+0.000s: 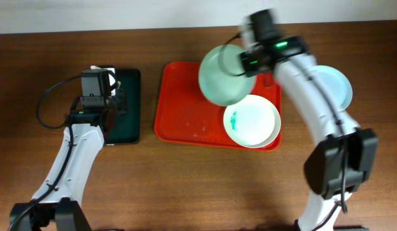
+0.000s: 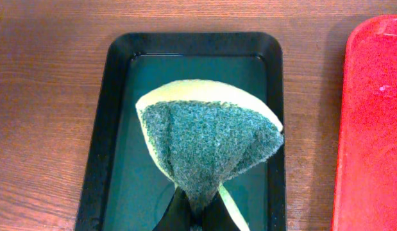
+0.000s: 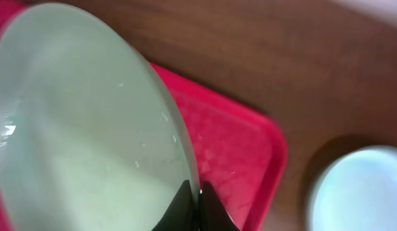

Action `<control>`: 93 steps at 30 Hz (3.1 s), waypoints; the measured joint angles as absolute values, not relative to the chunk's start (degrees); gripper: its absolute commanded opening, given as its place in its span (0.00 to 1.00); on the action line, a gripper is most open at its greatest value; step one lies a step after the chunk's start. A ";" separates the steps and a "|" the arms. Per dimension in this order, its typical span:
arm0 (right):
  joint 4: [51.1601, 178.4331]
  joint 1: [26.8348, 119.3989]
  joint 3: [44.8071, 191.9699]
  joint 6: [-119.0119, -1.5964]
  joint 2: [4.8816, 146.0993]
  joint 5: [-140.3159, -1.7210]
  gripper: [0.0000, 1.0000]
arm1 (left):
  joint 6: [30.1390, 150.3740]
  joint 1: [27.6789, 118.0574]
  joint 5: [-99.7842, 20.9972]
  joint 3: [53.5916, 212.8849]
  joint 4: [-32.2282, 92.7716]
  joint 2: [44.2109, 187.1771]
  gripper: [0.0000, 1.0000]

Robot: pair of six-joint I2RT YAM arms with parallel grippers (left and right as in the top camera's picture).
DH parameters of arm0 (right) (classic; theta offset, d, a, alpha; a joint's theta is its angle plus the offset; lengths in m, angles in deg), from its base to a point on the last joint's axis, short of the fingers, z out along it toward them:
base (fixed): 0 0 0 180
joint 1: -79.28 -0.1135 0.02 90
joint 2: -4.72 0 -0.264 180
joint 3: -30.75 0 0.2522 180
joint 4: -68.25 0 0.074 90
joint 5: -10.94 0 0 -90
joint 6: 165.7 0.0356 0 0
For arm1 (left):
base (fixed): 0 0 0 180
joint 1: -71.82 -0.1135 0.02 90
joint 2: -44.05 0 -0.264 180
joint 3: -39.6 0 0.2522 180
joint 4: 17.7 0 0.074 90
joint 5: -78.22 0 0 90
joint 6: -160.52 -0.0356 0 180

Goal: Clean dirty plates on tray and stack at the side
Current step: 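Lift the mint green plate with right gripper and stack it on the blue plate, then grasp the white plate rim with right gripper, then scrub the white plate with the sponge in left gripper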

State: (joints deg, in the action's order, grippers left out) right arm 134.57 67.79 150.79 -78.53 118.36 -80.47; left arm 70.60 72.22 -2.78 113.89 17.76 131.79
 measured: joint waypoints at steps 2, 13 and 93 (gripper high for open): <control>136.27 84.45 150.79 -74.23 121.71 -65.83 0.04 | 70.60 72.22 -2.96 113.89 17.74 131.79 0.00; 135.59 114.11 150.14 -70.95 127.74 -64.71 0.18 | 70.62 72.22 -7.44 113.87 15.33 136.32 0.00; 120.29 60.80 129.13 -66.73 126.32 -62.22 0.04 | 92.69 92.51 -26.39 113.87 6.41 150.46 0.00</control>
State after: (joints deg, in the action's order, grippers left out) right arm 120.29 60.80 129.13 -66.73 126.32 -62.22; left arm 92.69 92.51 -26.39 113.87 6.41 150.46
